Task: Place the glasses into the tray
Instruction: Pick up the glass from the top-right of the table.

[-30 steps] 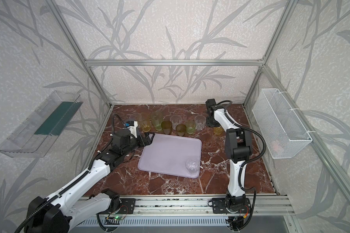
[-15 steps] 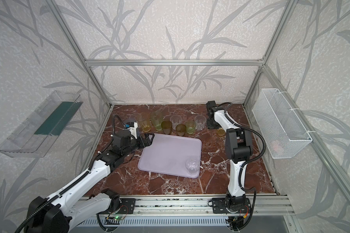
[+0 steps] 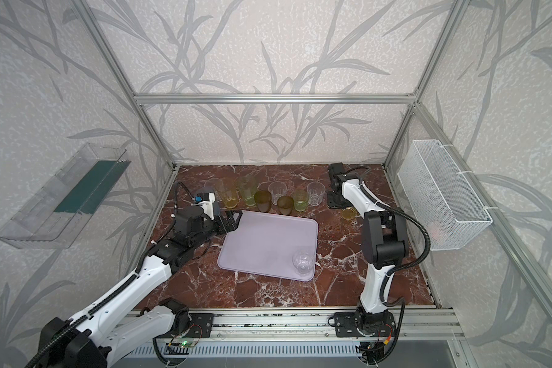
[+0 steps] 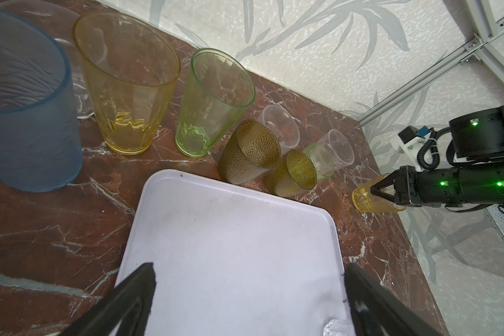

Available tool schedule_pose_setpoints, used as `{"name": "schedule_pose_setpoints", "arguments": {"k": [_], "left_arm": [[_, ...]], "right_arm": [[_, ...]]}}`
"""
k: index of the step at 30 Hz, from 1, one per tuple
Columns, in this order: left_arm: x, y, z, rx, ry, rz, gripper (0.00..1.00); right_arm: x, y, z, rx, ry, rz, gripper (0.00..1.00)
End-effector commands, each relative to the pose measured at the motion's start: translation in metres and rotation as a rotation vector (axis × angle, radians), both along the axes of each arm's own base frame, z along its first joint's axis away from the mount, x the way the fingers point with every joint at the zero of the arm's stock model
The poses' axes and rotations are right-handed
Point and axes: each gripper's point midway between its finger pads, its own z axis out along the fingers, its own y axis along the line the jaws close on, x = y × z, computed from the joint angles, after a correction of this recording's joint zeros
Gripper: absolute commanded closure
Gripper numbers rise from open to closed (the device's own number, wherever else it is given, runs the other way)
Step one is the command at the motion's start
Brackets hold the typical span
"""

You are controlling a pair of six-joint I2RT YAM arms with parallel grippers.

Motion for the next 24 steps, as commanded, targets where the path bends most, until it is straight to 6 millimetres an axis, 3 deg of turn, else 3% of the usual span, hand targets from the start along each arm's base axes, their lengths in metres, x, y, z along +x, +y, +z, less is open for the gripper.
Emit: {"name": "schedule_pose_setpoints", "arguments": {"k": [1,10,24], "left_arm": [[-0.003,0.002,0.009,-0.009,-0.012,0.0,0.01],[-0.015,0.003,0.016,-0.024,-0.014,-0.014,0.01],[-0.017,-0.008,0.015,-0.035,0.043,-0.072,0.01]], "right_arm": [[-0.006,0.008,0.018,0.065,-0.048,-0.001,1.0],[-0.043,0.032,0.041,0.185,-0.099,0.059,1.0],[-0.118,0.098,0.07,0.241,-0.153,0.267,1.0]]}}
